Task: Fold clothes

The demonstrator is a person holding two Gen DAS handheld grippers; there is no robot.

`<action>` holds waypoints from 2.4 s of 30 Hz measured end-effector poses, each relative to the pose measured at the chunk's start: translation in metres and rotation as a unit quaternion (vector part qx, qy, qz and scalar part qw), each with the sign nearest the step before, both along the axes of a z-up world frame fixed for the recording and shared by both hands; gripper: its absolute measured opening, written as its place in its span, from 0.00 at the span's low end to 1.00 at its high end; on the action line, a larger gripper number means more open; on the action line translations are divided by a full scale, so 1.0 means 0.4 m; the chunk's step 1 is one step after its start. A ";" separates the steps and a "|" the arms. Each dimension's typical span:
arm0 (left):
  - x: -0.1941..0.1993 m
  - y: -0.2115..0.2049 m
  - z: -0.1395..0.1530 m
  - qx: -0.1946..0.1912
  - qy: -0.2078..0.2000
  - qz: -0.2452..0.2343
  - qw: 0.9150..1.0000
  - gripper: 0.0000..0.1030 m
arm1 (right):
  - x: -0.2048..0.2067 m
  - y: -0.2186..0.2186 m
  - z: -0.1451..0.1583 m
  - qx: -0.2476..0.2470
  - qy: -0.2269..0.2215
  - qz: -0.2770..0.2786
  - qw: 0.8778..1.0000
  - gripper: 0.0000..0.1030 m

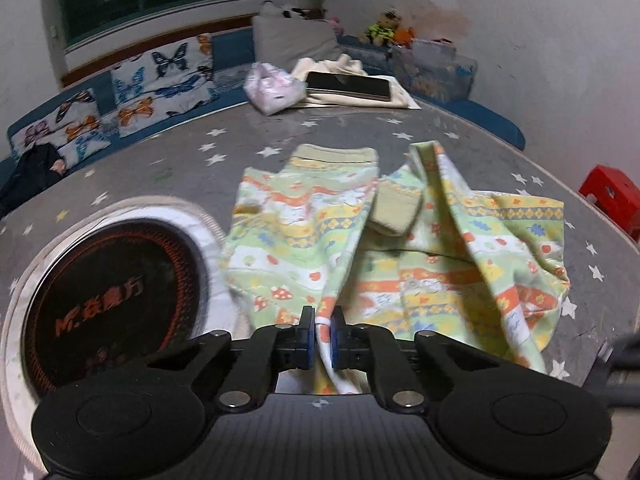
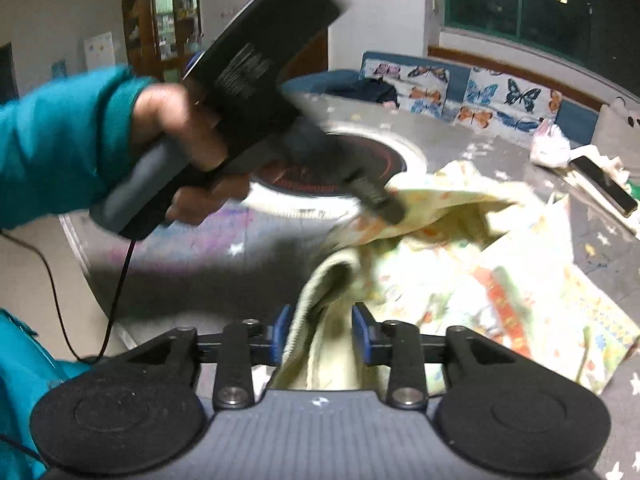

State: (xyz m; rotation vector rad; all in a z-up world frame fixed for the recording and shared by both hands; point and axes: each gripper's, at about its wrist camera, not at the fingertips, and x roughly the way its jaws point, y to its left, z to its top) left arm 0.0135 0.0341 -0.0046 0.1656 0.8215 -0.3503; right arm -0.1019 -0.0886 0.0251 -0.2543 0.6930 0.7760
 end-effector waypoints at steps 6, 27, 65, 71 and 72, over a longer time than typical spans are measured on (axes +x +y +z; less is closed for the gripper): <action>-0.043 0.072 -0.002 -0.015 0.008 0.023 1.000 0.07 | 0.051 -0.064 0.065 0.030 -0.036 -0.063 0.997 0.57; -0.187 0.171 0.030 -0.014 0.002 0.037 0.999 0.07 | 0.265 -0.105 -0.053 0.011 -0.008 -0.177 0.984 0.14; -0.039 0.270 0.080 -0.035 0.021 0.069 0.997 0.50 | 0.227 -0.293 -0.011 0.056 0.036 -0.245 0.967 0.49; 0.089 0.260 0.059 -0.080 0.040 0.092 0.992 0.50 | 0.260 -0.311 -0.042 0.076 0.073 -0.255 0.961 0.49; 0.111 0.257 0.052 -0.085 0.045 0.094 0.991 0.50 | 0.266 -0.312 -0.045 0.079 0.078 -0.255 0.961 0.49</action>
